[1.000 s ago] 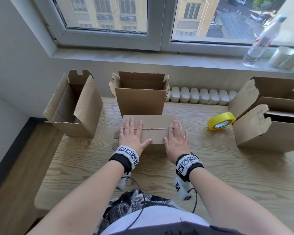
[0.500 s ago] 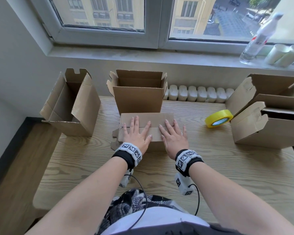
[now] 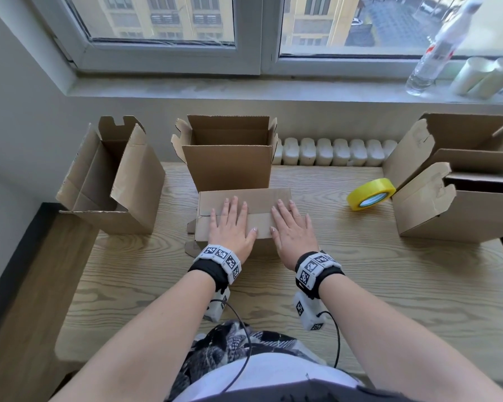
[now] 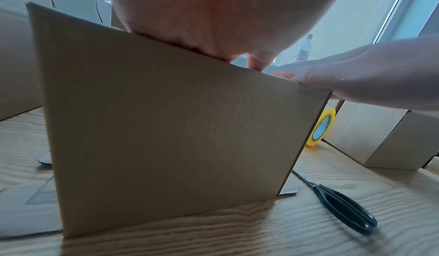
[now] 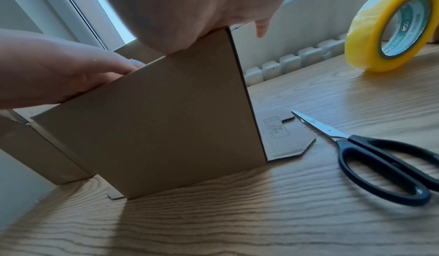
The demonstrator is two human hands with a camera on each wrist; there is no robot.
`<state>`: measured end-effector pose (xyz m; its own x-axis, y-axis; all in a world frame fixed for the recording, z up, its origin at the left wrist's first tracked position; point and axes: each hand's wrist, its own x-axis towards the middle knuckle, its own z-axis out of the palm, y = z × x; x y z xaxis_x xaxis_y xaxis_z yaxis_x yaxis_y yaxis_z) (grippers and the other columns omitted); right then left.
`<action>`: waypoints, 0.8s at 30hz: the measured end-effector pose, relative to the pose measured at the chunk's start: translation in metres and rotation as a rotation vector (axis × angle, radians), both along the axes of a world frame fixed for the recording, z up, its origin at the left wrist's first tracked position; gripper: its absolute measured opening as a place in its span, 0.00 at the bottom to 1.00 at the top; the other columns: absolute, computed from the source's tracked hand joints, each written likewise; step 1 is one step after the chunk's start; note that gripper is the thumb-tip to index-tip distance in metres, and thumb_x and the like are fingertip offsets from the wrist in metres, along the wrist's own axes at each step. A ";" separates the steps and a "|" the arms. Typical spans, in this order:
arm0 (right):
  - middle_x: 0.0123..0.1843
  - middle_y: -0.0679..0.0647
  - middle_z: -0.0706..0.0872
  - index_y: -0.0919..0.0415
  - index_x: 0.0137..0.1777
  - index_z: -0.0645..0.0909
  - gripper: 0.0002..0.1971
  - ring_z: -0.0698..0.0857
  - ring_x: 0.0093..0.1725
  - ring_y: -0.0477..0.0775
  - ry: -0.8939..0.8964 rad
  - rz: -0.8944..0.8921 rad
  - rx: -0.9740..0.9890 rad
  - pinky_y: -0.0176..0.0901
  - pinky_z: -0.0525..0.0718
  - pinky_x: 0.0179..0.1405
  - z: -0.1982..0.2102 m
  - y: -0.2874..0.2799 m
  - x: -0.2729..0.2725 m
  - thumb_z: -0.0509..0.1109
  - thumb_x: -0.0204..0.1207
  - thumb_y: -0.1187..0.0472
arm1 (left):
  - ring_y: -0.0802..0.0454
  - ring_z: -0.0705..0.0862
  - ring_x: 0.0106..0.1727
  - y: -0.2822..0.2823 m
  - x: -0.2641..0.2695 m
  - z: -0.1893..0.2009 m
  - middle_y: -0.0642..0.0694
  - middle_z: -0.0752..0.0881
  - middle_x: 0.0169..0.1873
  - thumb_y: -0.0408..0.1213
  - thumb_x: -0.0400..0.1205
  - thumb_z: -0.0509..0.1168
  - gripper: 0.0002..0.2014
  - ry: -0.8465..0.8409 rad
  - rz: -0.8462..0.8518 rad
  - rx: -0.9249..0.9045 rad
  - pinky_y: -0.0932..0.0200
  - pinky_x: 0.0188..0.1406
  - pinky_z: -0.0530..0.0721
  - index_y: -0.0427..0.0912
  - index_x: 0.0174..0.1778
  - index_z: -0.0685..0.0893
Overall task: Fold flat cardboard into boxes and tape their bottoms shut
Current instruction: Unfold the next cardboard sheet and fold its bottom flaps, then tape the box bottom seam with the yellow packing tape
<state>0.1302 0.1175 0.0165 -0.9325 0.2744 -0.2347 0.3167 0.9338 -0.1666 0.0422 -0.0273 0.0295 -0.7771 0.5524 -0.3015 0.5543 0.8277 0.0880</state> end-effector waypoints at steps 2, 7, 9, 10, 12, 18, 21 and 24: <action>0.88 0.46 0.38 0.52 0.87 0.43 0.29 0.36 0.87 0.52 0.015 0.000 -0.002 0.62 0.45 0.85 0.002 0.000 -0.001 0.40 0.89 0.47 | 0.46 0.35 0.86 0.004 0.002 0.003 0.44 0.37 0.86 0.55 0.87 0.46 0.35 -0.005 0.018 0.016 0.37 0.84 0.39 0.46 0.87 0.41; 0.88 0.51 0.53 0.55 0.85 0.56 0.29 0.49 0.87 0.56 0.174 -0.011 -0.051 0.59 0.52 0.84 0.011 0.004 -0.004 0.54 0.87 0.48 | 0.45 0.44 0.87 0.023 0.007 0.017 0.43 0.51 0.87 0.47 0.83 0.55 0.35 0.060 0.048 0.133 0.39 0.85 0.42 0.41 0.86 0.53; 0.87 0.53 0.54 0.57 0.83 0.62 0.29 0.53 0.86 0.57 0.302 -0.012 -0.074 0.57 0.55 0.84 0.013 0.009 -0.004 0.60 0.85 0.50 | 0.46 0.45 0.87 0.032 0.008 0.023 0.45 0.55 0.86 0.46 0.83 0.56 0.33 0.080 0.032 0.196 0.39 0.85 0.43 0.42 0.85 0.57; 0.87 0.54 0.54 0.58 0.82 0.64 0.28 0.55 0.85 0.58 0.364 -0.017 -0.085 0.57 0.57 0.83 0.015 0.012 -0.004 0.61 0.84 0.51 | 0.46 0.46 0.87 0.037 0.008 0.026 0.45 0.56 0.86 0.45 0.83 0.57 0.33 0.095 0.016 0.228 0.39 0.85 0.44 0.43 0.84 0.59; 0.87 0.56 0.54 0.58 0.82 0.65 0.27 0.58 0.84 0.58 0.455 -0.059 -0.118 0.56 0.58 0.82 0.019 0.022 -0.003 0.62 0.84 0.52 | 0.46 0.48 0.87 0.049 0.008 0.033 0.45 0.60 0.85 0.45 0.82 0.58 0.31 0.137 -0.022 0.294 0.38 0.85 0.45 0.44 0.83 0.62; 0.85 0.60 0.59 0.61 0.82 0.63 0.28 0.61 0.82 0.59 0.581 -0.419 -0.268 0.51 0.59 0.80 0.018 0.085 0.011 0.61 0.84 0.54 | 0.44 0.56 0.86 0.102 0.014 0.063 0.44 0.69 0.81 0.37 0.80 0.63 0.28 0.210 -0.163 0.518 0.37 0.85 0.48 0.43 0.78 0.72; 0.81 0.64 0.64 0.66 0.80 0.65 0.29 0.64 0.80 0.62 0.610 -0.713 -0.417 0.50 0.59 0.80 0.009 0.128 0.021 0.66 0.81 0.60 | 0.42 0.63 0.83 0.132 0.021 0.070 0.44 0.77 0.75 0.33 0.78 0.66 0.23 0.179 -0.231 0.607 0.38 0.85 0.53 0.42 0.70 0.80; 0.75 0.66 0.71 0.66 0.79 0.67 0.30 0.71 0.74 0.66 0.502 -0.997 -0.550 0.51 0.66 0.74 -0.005 0.172 0.029 0.69 0.79 0.59 | 0.45 0.70 0.79 0.160 0.030 0.072 0.43 0.79 0.72 0.29 0.79 0.66 0.20 0.069 -0.245 0.676 0.45 0.83 0.61 0.41 0.68 0.82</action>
